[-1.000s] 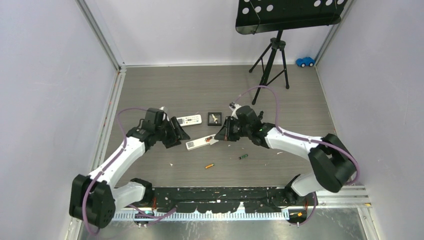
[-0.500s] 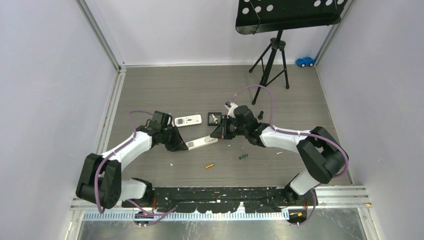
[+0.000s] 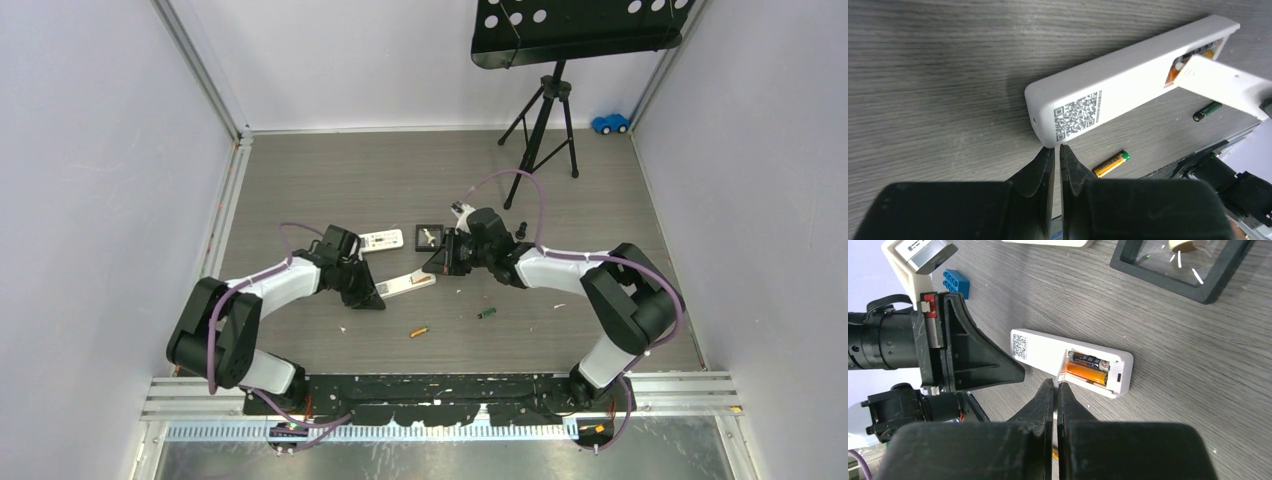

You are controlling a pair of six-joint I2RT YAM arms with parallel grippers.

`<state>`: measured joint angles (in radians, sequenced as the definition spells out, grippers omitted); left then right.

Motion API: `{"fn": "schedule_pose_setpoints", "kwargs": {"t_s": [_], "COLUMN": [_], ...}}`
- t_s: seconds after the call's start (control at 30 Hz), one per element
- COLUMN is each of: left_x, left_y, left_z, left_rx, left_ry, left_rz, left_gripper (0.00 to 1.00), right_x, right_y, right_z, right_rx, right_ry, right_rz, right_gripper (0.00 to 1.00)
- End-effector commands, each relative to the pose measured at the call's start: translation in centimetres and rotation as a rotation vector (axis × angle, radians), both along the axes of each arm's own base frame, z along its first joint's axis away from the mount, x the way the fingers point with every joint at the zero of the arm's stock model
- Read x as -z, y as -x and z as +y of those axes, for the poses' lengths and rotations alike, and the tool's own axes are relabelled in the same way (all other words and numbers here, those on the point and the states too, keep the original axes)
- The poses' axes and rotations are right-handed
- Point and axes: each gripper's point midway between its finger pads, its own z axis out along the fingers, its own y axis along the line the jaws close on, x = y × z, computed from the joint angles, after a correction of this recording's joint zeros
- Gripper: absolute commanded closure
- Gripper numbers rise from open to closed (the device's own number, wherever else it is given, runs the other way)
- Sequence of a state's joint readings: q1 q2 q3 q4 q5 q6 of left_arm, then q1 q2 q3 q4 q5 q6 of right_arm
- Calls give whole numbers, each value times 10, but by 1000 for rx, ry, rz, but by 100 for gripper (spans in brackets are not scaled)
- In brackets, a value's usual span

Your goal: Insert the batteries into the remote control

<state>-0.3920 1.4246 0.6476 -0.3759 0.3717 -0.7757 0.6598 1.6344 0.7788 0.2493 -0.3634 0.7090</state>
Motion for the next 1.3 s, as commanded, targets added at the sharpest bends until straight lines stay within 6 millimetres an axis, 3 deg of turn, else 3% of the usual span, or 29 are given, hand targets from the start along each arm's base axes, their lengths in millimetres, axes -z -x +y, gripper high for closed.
{"fn": "schedule_pose_setpoints", "kwargs": {"t_s": [0.0, 0.27, 0.47, 0.67, 0.8, 1.0, 1.27], "left_x": [-9, -9, -14, -32, -45, -45, -31], "left_y": [-26, -39, -37, -37, -41, -44, -52], "left_z": [-2, 4, 2, 15, 26, 37, 33], "left_rx": [0, -4, -3, -33, -76, -118, -99], "left_ry": [-19, -77, -58, -102, -143, -193, -204], "left_rz": [-94, -134, -139, -190, -247, -277, -247], "left_gripper": [90, 90, 91, 90, 79, 52, 45], "right_x": [-14, -5, 5, 17, 21, 29, 30], "right_y": [-4, -4, -5, -5, -3, -1, -4], "right_z": [13, 10, 8, 5, 3, -3, -11], "right_rx": [-53, -39, -1, 19, 26, 31, 25], "right_ry": [-42, -7, 18, 46, 66, 101, 167], "right_rz": [-30, 9, 71, 103, 129, 144, 112], "right_gripper": [100, 100, 100, 100, 100, 100, 90]}}
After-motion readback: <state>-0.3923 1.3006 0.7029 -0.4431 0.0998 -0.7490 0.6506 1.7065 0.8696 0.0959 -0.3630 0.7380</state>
